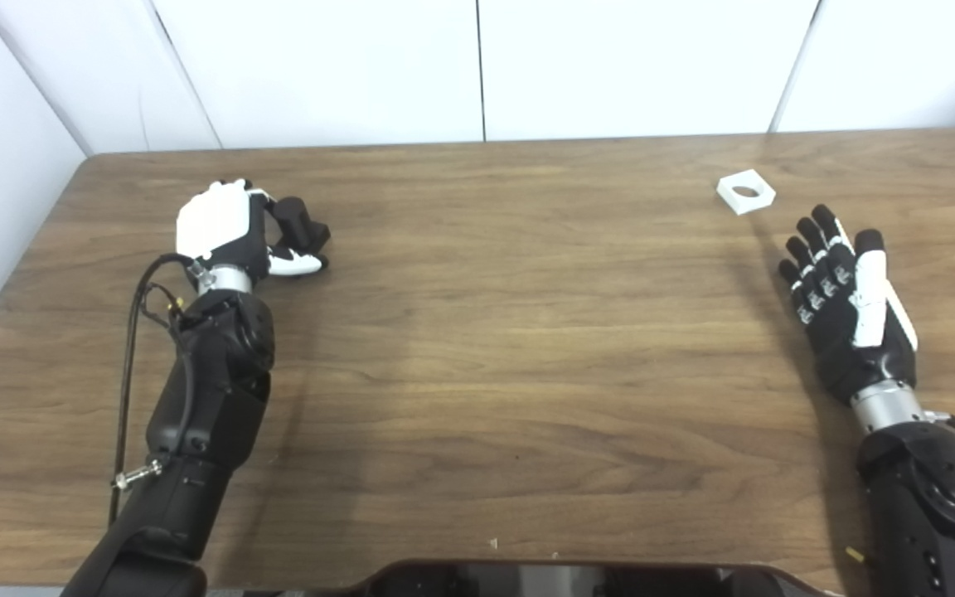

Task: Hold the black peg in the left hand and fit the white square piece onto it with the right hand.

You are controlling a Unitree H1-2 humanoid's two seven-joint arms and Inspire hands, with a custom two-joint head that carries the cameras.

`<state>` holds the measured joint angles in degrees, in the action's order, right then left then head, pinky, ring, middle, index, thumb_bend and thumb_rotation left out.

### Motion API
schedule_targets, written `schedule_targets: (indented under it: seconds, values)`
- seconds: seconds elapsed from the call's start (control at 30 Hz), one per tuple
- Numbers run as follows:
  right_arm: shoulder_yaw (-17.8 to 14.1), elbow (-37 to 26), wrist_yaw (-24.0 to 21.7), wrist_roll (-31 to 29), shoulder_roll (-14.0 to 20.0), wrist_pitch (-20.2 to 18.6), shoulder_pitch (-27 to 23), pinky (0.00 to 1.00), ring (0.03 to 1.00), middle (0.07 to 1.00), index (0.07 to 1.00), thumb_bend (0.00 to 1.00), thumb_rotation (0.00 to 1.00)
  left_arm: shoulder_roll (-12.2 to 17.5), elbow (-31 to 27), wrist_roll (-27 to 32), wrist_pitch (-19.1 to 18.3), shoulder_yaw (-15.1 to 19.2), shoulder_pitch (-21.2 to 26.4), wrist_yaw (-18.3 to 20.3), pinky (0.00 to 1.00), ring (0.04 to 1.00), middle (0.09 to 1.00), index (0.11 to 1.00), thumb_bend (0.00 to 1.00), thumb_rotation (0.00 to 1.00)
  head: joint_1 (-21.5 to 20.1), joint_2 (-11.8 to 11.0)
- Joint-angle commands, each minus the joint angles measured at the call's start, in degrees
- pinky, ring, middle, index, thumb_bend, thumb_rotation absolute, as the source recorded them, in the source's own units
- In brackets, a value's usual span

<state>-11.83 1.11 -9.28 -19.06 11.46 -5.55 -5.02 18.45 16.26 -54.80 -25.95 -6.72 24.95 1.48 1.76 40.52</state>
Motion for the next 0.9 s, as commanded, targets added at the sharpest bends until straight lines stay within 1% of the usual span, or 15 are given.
schedule_targets:
  seconds: [0.0, 0.13, 0.17, 0.2, 0.23, 0.27, 0.4, 0.6, 0.87]
  values:
    - [-0.31, 1.58, -0.72, -0.68, 0.1, 0.3, 2.3, 1.0, 1.0, 1.0, 1.0, 0.61, 1.0, 2.3, 0.03, -0.03, 0.1, -0.32, 1.71, -2.23, 1.0, 1.0, 0.938, 0.636, 0.77, 0.14, 0.02, 0.1]
    - [-0.3, 1.39, -0.58, -0.45, 0.08, 0.37, 2.34, 1.0, 1.0, 1.0, 1.0, 0.61, 1.0, 2.54, -0.05, 1.13, 0.21, -0.8, 1.55, -3.64, 1.0, 1.0, 0.926, 0.602, 0.79, 0.09, 0.02, 0.1]
    - [-0.31, 1.38, -0.54, -0.41, 0.07, 0.39, 2.32, 1.0, 1.0, 1.0, 1.0, 0.61, 1.0, 2.55, -0.08, 1.32, 0.15, -0.86, 1.54, -3.81, 1.0, 1.0, 0.925, 0.549, 0.66, 0.08, 0.03, 0.17]
    - [-0.3, 1.39, -0.48, -0.26, 0.11, 0.44, 2.31, 1.0, 1.0, 1.0, 1.0, 0.62, 1.0, 2.54, -0.15, 1.66, 0.2, -0.85, 1.48, -4.03, 1.0, 1.0, 0.925, 0.521, 0.59, 0.07, 0.03, 0.17]
    - [-0.29, 1.46, -0.53, -0.23, 0.18, 0.51, 2.31, 1.0, 1.0, 1.0, 1.0, 0.62, 1.0, 2.55, -0.33, 1.88, 0.22, -0.87, 1.37, -4.14, 1.0, 1.0, 0.923, 0.504, 0.55, 0.06, 0.03, 0.17]
    - [-0.28, 1.49, -0.58, -0.22, 0.22, 0.53, 2.31, 1.0, 1.0, 1.0, 1.0, 0.63, 1.0, 2.59, -0.45, 2.07, 0.21, -0.94, 1.29, -4.26, 1.0, 1.0, 0.92, 0.498, 0.54, 0.06, 0.03, 0.17]
    - [-0.42, 1.48, -0.19, -0.13, 0.14, 0.26, 2.14, 1.0, 1.0, 1.0, 1.0, 0.62, 1.0, 2.88, -0.55, 3.13, 0.8, -1.21, 0.83, -5.5, 1.0, 1.0, 0.914, 0.493, 0.52, 0.06, 0.09, 0.12]
    - [-0.44, 1.79, -0.78, -0.68, 0.28, 0.26, 1.97, 1.0, 1.0, 1.0, 1.0, 0.61, 1.0, 3.09, -0.84, 3.78, 0.86, -1.54, 0.46, -6.66, 1.0, 1.0, 0.906, 0.493, 0.52, 0.06, 0.16, 0.14]
    - [-0.5, 2.07, -0.58, -0.55, 0.07, 0.61, 1.67, 1.0, 1.0, 1.0, 1.0, 0.63, 1.0, 3.6, -0.8, 3.67, 0.52, -2.28, 0.6, -6.43, 1.0, 1.0, 0.897, 0.491, 0.52, 0.06, 0.19, 0.22]
